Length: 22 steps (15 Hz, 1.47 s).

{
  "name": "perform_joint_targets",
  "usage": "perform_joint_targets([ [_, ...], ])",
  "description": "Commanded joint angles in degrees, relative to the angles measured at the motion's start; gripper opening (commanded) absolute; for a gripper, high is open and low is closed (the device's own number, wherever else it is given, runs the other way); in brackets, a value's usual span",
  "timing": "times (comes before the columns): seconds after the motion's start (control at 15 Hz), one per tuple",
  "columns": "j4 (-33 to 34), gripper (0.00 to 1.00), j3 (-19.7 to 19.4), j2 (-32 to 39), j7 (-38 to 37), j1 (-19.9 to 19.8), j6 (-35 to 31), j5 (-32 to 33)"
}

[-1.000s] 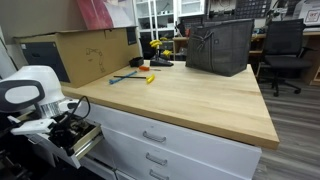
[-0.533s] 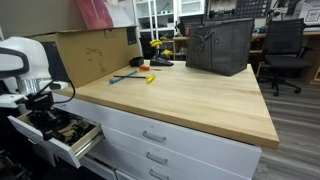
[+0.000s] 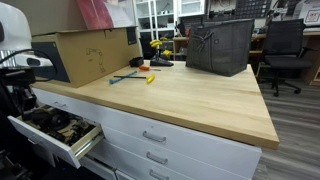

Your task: Close the two top drawers.

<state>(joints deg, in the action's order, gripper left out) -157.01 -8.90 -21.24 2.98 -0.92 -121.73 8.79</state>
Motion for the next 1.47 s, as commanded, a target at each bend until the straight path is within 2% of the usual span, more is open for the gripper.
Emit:
perform_joint_targets([
  [0.0, 1.3, 0.0, 2.5, -6.9, -0.5, -1.4, 4.3, -2.6],
  [0.2, 3.5, 0.0, 3.5, -11.0, -0.5, -1.3, 6.4, -3.8],
  [0.4, 7.6, 0.0, 4.0, -12.8, 0.1, -1.0, 11.5, -5.0],
  [0.93, 22.5, 0.0, 5.3, -11.6, -0.9, -0.8, 27.2, -5.0],
  [1.4, 27.5, 0.0, 6.9, -12.3, -1.4, -0.6, 30.8, -4.3],
])
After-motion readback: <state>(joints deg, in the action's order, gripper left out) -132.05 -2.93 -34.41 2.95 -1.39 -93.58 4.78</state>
